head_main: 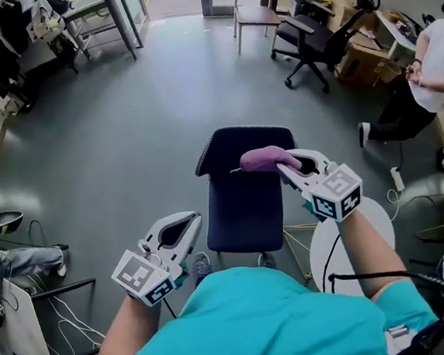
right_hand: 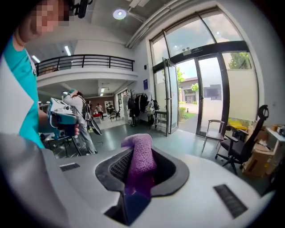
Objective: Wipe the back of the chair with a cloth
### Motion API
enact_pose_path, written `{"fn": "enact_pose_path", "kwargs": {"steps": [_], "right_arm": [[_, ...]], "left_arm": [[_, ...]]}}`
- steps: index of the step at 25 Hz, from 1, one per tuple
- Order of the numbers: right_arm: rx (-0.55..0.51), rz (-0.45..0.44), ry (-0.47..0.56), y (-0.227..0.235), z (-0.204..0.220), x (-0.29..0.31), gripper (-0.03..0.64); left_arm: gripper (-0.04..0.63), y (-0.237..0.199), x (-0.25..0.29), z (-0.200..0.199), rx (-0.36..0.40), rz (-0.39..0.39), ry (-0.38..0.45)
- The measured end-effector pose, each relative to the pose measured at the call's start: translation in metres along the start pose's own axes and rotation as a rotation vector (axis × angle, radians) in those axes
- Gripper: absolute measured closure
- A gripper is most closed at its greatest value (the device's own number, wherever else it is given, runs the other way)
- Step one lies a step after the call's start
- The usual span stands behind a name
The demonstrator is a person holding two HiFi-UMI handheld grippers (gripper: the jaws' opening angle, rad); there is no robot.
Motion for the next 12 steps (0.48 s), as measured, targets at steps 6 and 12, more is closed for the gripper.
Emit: {"fn": "enact_pose_path", "kwargs": {"steps": [6, 12], "right_arm": [[-0.036, 0.022, -0.076, 0.029, 0.027, 0.130, 0.530], [-0.070, 0.130, -0.153, 0.049, 0.064, 0.237, 0.531]], "left_arm": [[0.592, -0.035, -0.025, 0.055, -0.074, -0.072, -0.086], [0.592, -0.077, -0.044, 0.106, -0.145, -0.095, -0.132]]}}
Point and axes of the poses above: the fingertips, and each gripper's own axes: x forward along the fingers, y to its right, z out of its underside, the point moved 10 cm from there along -x, backward along the fingers, and after that the axes turned 5 degrees about x, right-handed, at the moved point
